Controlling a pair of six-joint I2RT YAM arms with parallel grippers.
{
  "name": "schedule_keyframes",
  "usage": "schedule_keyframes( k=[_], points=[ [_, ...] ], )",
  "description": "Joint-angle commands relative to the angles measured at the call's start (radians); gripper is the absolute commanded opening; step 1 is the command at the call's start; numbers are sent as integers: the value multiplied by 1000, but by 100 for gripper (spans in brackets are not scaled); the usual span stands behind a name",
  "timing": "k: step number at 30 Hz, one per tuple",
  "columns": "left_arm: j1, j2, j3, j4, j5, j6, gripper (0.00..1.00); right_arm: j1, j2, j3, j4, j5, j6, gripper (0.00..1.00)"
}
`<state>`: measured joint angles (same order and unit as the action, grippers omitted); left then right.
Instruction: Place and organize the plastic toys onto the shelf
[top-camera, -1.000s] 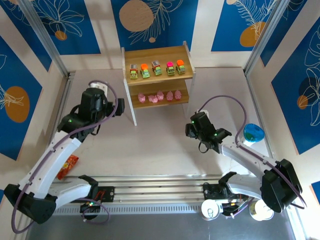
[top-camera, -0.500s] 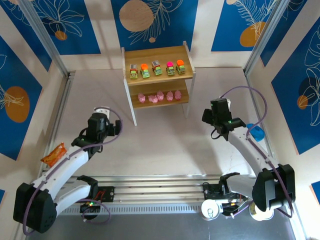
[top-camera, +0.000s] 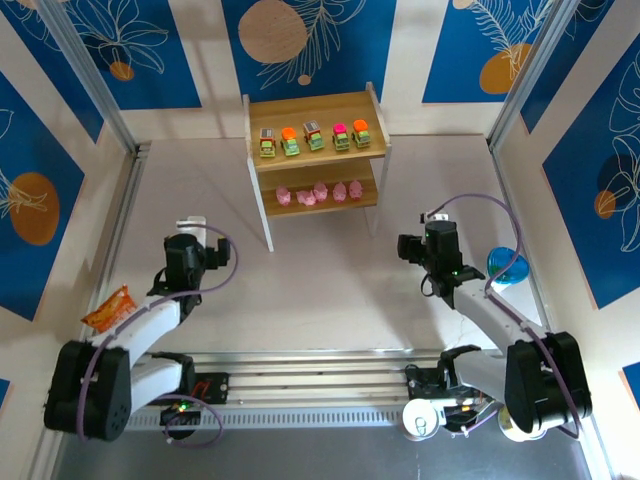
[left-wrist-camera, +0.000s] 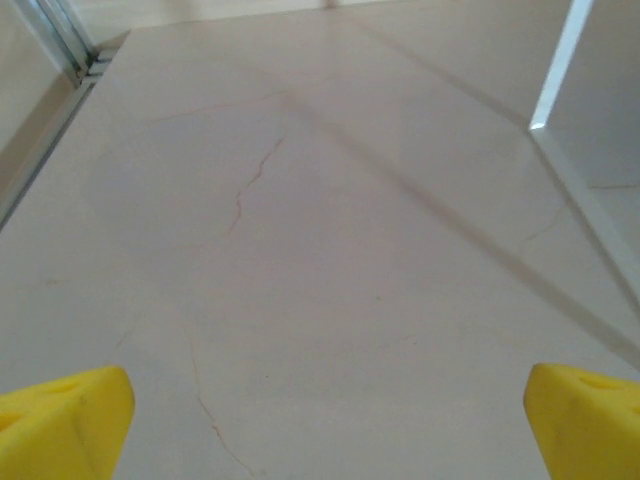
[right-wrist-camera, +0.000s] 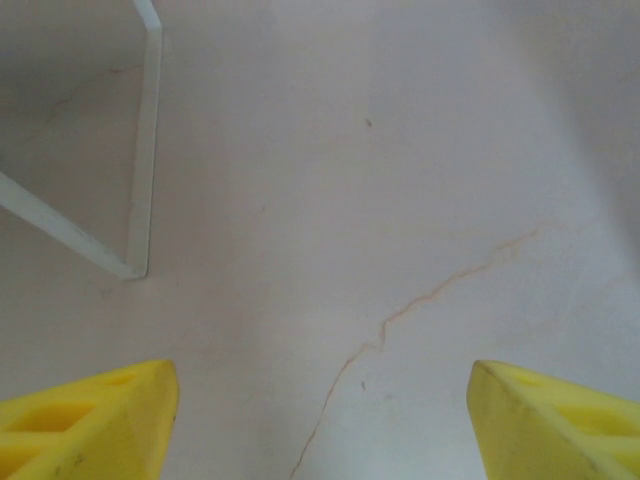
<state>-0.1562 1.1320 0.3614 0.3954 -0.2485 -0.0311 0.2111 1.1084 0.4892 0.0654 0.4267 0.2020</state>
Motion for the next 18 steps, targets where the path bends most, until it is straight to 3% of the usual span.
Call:
schedule_keyframes(
  k=[1,4,8,14,18],
  points=[
    [46,108,-47,281,110,37,100,-25,33,-12,201,-55,-78,77],
    [73,188,-57,412,175,42,100,-37,95,-14,271,-72,-118,77],
    [99,240,-24,425,217,52,100,-61,176,-14,343,-125,-134,77],
    [167,446,-36,664,313,11,100,-82,240,-44,474,-204,-169,76],
    [165,432,-12,592,361,34,100,-95,260,-58,552,-233,-196,76]
  ],
)
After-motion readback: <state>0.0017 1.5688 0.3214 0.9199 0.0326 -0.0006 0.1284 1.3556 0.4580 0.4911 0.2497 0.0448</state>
